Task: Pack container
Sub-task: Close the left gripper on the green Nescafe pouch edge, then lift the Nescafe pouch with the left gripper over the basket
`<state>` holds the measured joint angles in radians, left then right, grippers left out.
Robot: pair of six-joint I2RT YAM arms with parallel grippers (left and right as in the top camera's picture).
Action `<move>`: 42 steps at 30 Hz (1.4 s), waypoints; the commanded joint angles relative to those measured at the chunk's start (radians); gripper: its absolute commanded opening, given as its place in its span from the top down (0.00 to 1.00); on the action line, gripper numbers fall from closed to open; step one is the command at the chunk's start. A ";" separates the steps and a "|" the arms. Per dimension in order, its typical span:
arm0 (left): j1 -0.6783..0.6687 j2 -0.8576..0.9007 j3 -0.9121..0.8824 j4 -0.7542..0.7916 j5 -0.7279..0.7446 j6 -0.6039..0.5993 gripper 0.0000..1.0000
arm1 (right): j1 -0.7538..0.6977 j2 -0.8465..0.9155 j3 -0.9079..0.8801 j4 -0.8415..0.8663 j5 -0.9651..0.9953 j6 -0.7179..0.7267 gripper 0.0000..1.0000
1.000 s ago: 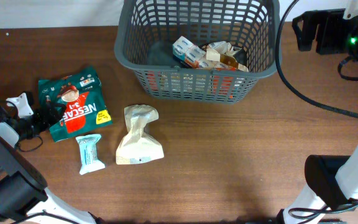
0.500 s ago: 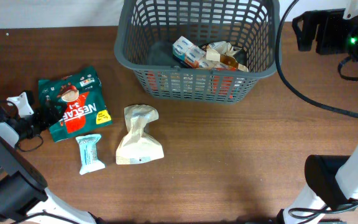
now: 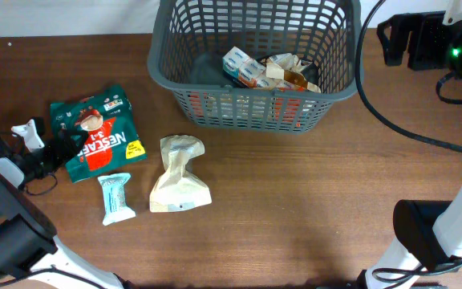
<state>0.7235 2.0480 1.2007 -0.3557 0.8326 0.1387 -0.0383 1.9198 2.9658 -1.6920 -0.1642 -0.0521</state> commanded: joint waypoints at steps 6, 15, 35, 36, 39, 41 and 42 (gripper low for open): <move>-0.005 0.099 -0.018 -0.011 -0.009 -0.011 0.09 | 0.006 0.000 -0.003 -0.006 -0.017 0.005 0.01; -0.005 0.099 -0.018 0.010 -0.011 -0.010 0.65 | 0.006 0.000 -0.003 -0.006 -0.039 0.005 0.01; -0.005 0.097 -0.012 0.022 0.073 -0.034 0.98 | 0.006 0.000 -0.003 -0.006 -0.039 0.006 0.01; -0.005 0.094 -0.010 0.021 0.089 -0.037 0.98 | 0.006 0.000 -0.003 -0.006 -0.039 0.006 0.01; -0.005 0.071 -0.010 0.019 0.123 -0.038 0.98 | 0.006 0.000 -0.003 -0.006 -0.039 0.005 0.01; -0.005 0.045 -0.010 0.016 0.133 -0.040 0.98 | 0.006 0.000 -0.003 -0.006 -0.039 0.005 0.01; -0.005 0.029 -0.010 0.014 0.134 -0.040 0.98 | 0.006 0.000 -0.003 -0.006 -0.039 0.006 0.01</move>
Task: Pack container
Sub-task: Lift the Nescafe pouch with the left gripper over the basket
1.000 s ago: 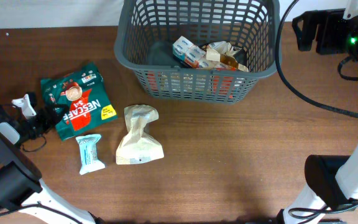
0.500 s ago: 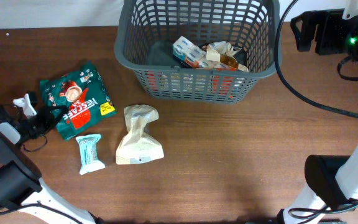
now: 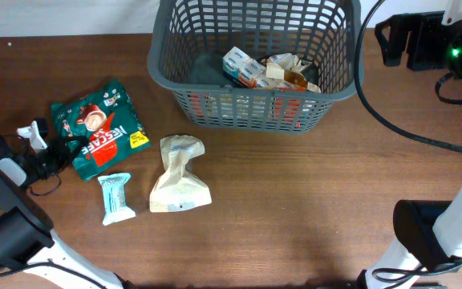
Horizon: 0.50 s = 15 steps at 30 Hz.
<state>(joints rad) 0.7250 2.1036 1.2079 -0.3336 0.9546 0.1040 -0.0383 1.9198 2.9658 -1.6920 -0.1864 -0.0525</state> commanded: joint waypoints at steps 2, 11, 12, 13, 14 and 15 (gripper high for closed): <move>-0.006 -0.066 -0.018 -0.016 0.011 -0.005 0.98 | 0.006 -0.001 -0.003 -0.006 -0.017 0.006 0.01; -0.006 -0.330 -0.018 -0.022 0.003 -0.005 0.98 | 0.006 0.000 -0.003 -0.006 -0.017 0.006 0.01; -0.007 -0.353 -0.018 -0.022 -0.004 -0.005 0.98 | 0.006 0.000 -0.003 -0.006 -0.017 0.006 0.01; -0.007 -0.378 -0.018 -0.022 -0.011 -0.005 0.98 | 0.006 0.000 -0.003 -0.006 -0.017 0.006 0.01; -0.007 -0.401 -0.018 -0.022 -0.012 -0.006 0.98 | 0.006 0.000 -0.003 -0.006 -0.017 0.006 0.01; -0.007 -0.423 -0.018 -0.022 -0.012 -0.006 0.98 | 0.006 0.000 -0.003 -0.006 -0.017 0.006 0.01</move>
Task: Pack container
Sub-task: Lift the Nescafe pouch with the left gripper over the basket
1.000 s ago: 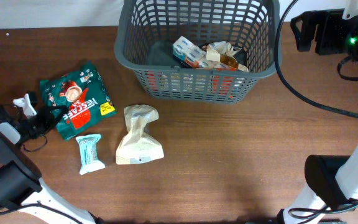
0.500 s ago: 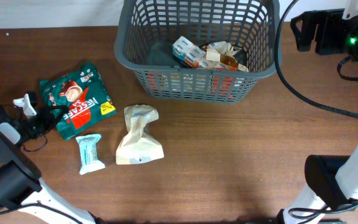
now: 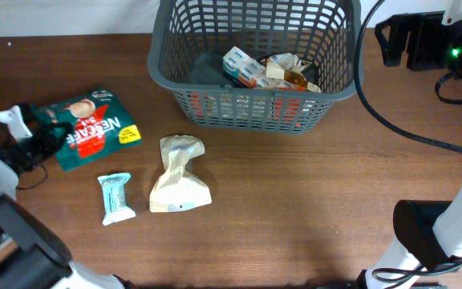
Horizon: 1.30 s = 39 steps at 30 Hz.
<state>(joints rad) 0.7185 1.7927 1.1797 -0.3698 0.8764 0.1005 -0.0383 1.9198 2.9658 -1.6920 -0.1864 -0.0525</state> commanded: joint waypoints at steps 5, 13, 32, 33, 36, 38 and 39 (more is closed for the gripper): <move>0.000 -0.194 0.011 0.014 0.067 -0.003 0.98 | 0.006 0.000 -0.003 -0.006 -0.017 0.006 0.01; 0.000 -0.267 0.011 0.018 0.071 -0.021 0.98 | 0.006 0.000 -0.003 -0.006 -0.017 0.006 0.01; 0.000 -0.510 0.014 0.292 0.131 -0.170 0.98 | 0.006 0.000 -0.003 -0.006 -0.021 0.006 0.01; 0.000 -0.510 0.014 0.341 0.149 -0.210 0.98 | 0.006 0.000 -0.003 -0.006 -0.024 0.006 0.01; -0.004 -0.510 0.014 0.427 0.161 -0.290 0.98 | 0.006 0.000 -0.003 -0.006 -0.024 0.006 0.01; -0.011 -0.510 0.014 0.493 0.169 -0.336 0.98 | 0.006 0.000 -0.003 -0.006 -0.024 0.006 0.01; -0.016 -0.510 0.014 0.530 0.177 -0.357 0.98 | 0.006 0.000 -0.003 -0.006 -0.024 0.006 0.01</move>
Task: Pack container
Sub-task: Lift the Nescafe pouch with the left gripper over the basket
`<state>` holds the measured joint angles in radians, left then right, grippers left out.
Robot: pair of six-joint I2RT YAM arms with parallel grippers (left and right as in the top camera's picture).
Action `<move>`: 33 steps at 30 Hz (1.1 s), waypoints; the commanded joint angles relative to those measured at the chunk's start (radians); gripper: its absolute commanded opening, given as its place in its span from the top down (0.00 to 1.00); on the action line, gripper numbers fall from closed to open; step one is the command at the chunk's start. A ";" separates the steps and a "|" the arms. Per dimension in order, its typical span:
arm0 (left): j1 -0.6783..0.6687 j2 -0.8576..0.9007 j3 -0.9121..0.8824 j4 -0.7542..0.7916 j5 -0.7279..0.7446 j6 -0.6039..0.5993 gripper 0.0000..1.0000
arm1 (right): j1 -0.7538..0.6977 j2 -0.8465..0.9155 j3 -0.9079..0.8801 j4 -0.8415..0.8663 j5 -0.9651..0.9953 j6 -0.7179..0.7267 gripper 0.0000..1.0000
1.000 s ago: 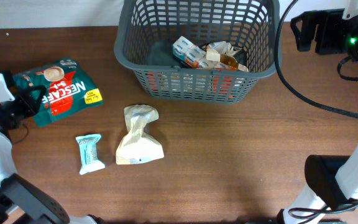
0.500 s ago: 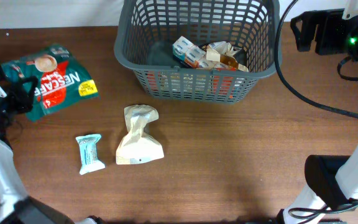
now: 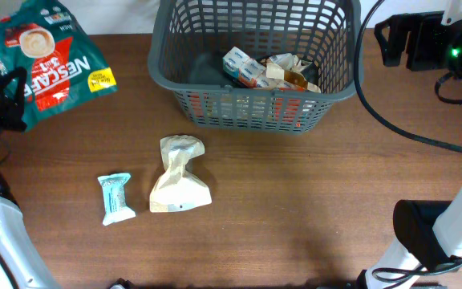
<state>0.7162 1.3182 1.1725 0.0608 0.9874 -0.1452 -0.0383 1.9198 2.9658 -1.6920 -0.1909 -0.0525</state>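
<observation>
The grey basket [image 3: 179, 76] stands at the back of the table and holds a blue-and-white box [image 3: 243, 66] and some crumpled wrappers [image 3: 291, 72]. My left gripper [image 3: 5, 90] is shut on the lower edge of the green and red Nescafe pouch [image 3: 46, 68], which hangs lifted at the far left, well left of the basket. On the table lie a small light-blue packet [image 3: 116, 197] and a beige paper bag [image 3: 179, 177]. My right gripper [image 3: 395, 40] sits at the back right beside the basket; its fingers are too dark to read.
A black cable [image 3: 423, 132] runs from the right arm across the right side of the table. The right arm's base [image 3: 431, 233] stands at the front right. The basket wall rises between the pouch and the inside of the basket.
The Nescafe pouch has gone from lying on the table at the left to hanging lifted near the top left corner, in my left gripper. The right arm has not moved.
At first my left gripper was at the left edge of the Nescafe pouch, which lay flat on the table. The pouch then turned and slid a little, then shifted further left with the gripper on it. Now it is raised off the table.
</observation>
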 commanded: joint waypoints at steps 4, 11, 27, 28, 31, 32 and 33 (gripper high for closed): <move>-0.034 -0.036 0.022 0.256 0.072 -0.217 0.98 | 0.006 0.000 -0.003 -0.006 -0.020 0.006 0.01; -0.121 -0.036 0.022 0.505 0.060 -0.331 0.98 | 0.006 0.000 -0.003 -0.006 -0.020 0.006 0.01; -0.484 -0.003 0.022 0.604 -0.148 -0.311 0.98 | 0.006 0.000 -0.003 -0.006 -0.031 0.006 0.01; -0.507 -0.003 0.022 0.605 -0.156 -0.305 0.98 | 0.006 0.000 -0.003 -0.006 -0.035 0.006 0.01; -0.571 0.005 0.022 0.605 -0.179 -0.288 0.98 | 0.006 0.000 -0.003 -0.006 -0.042 0.006 0.01; -0.593 0.009 0.022 0.605 -0.185 -0.282 0.98 | 0.006 0.000 -0.003 -0.006 -0.042 0.006 0.01; -0.615 0.014 0.022 0.605 -0.195 -0.278 0.98 | 0.006 0.000 -0.003 -0.006 -0.042 0.006 0.01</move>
<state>0.1619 1.3334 1.1675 0.6319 0.8921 -0.4641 -0.0383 1.9198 2.9658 -1.6920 -0.2111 -0.0525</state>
